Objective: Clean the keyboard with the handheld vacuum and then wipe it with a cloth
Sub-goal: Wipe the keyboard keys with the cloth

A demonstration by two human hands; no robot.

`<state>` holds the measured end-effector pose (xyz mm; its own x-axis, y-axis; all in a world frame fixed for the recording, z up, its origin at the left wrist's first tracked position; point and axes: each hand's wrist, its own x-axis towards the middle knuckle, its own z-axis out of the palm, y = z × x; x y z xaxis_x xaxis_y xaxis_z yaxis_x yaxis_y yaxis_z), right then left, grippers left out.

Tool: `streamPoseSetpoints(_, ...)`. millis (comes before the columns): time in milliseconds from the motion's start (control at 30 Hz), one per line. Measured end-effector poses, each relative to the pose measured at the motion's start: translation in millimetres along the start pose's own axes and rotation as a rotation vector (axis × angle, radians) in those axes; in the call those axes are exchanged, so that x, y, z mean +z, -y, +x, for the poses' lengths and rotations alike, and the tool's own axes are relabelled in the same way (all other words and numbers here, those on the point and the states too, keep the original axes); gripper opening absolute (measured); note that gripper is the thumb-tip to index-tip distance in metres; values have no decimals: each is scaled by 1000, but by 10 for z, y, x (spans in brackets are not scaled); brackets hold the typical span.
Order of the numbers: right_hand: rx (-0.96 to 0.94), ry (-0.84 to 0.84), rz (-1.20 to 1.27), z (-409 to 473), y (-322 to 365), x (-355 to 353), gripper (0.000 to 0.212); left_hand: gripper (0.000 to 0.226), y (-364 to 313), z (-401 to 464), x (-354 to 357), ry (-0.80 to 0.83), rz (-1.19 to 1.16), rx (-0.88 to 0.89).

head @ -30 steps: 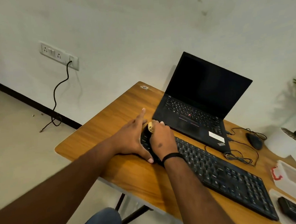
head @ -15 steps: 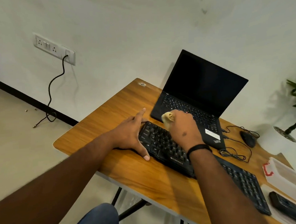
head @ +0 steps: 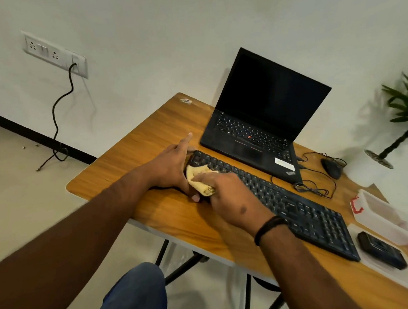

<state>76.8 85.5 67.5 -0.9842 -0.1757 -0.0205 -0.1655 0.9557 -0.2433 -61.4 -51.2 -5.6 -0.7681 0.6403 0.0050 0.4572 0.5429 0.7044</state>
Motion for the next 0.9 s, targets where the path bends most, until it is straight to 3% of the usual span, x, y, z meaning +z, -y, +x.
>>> streamPoseSetpoints(100,127,15,-27,-121,-192,-206,42,169,-22,-26,-23,14,-2,5)
streamPoseSetpoints(267,455,-347,-90,91,-330,-164,33,163,-123,19,-31,25,69,58)
streamPoseSetpoints(367,369,-281,23,213,-124,128,40,159,-117,32,-13,3,73,54)
streamPoseSetpoints(500,158,-175,-39,3,79,452,58,142,-113,67,11,-36,67,57)
streamPoseSetpoints(600,134,-130,-9,-257,-23,301,57,151,-99,73,16,-21,78,70)
streamPoseSetpoints(733,354,-37,-115,-456,-170,-3,47,159,-85,59,18,-15,50,74)
streamPoseSetpoints(833,569,-248,-106,-418,-262,-43,38,162,-79,49,36,-22,49,91)
streamPoseSetpoints(900,599,-271,-77,-315,-158,97,39,163,-79,49,43,-22,52,88)
